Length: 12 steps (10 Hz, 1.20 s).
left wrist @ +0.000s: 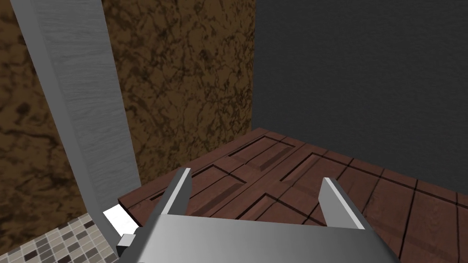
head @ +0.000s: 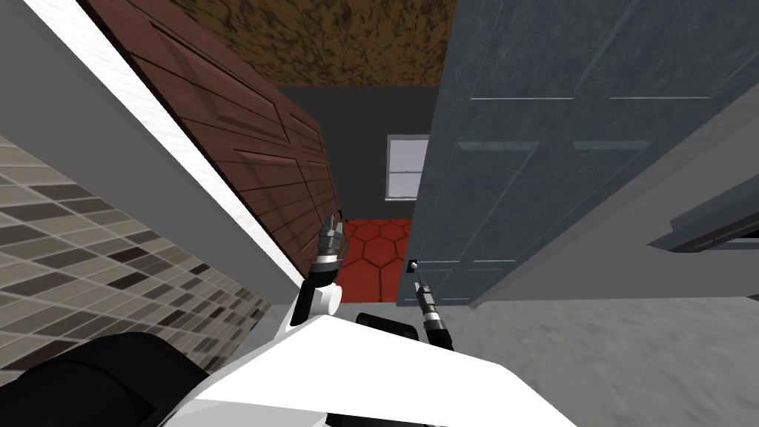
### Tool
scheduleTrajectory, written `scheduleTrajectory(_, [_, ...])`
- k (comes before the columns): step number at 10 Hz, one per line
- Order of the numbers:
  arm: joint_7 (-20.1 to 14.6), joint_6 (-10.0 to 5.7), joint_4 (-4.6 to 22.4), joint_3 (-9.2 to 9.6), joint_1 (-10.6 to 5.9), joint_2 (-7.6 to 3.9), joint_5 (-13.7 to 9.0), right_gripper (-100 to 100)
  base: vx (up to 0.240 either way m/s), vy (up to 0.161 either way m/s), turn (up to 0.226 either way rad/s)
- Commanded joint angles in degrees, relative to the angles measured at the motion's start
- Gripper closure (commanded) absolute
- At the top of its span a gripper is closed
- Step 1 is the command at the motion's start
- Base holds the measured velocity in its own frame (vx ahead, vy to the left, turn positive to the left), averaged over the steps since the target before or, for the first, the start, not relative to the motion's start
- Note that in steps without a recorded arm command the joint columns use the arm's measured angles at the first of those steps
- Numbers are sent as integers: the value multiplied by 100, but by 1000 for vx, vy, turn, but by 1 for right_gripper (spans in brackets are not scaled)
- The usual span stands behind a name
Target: Push the door open
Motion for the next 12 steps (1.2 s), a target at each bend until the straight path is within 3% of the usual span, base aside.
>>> scheduleTrajectory(1, [14,-23,97,-37,-65,31,-10,-100,181,25,32])
scheduleTrajectory(5, [32,-55,225,-83,-148,75,-22,-100,176,-4,21])
scheduleTrajectory(6, [32,-55,225,-83,-148,75,-22,100,-18,0,-6])
scheduleTrajectory(11, [32,-55,225,-83,-148,75,-22,100,-14,0,1])
scheduleTrajectory(12, [56,-30,258,-156,-174,63,-48,100,102,39,-37])
